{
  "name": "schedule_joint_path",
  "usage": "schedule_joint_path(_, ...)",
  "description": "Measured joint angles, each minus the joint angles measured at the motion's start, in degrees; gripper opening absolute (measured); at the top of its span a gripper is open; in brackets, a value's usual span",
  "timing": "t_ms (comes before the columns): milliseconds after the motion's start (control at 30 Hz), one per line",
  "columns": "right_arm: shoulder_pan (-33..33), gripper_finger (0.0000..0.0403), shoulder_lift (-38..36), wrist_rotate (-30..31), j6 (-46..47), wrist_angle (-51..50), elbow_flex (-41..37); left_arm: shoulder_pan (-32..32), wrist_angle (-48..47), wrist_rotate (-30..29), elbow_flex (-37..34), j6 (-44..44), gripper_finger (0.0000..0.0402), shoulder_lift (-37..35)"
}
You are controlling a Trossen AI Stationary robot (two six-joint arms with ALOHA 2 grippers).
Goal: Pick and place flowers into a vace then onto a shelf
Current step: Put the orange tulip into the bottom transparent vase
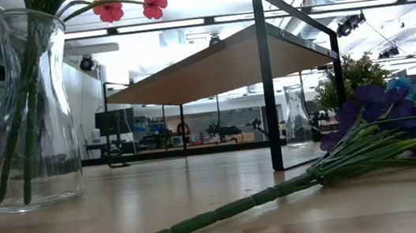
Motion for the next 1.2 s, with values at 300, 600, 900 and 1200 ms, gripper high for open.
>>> schedule_joint_path(300, 0.0, 0.0381, -0.02, 0.0, -0.3, 0.0, 0.0, 0.01, -0.38, -4.55, 0.0, -4.06, 0.002, 2.87)
schedule_joint_path(600, -0.01, 0.0381, -0.02, -0.02, -0.32, -0.04, 0.0, 0.01, -1.86, -6.87, 0.0, -6.22, 0.002, 2.98)
schedule_joint_path(900, 0.0, 0.0381, -0.02, -0.02, -0.32, -0.06, 0.0, -0.01, -3.03, -11.23, 0.0, -8.94, 0.0037, 2.96)
schedule_joint_path(1200, 0.0, 0.0381, -0.02, -0.02, -0.32, -0.04, 0.0, -0.03, -3.17, -11.77, 0.0, -9.84, 0.0039, 2.96)
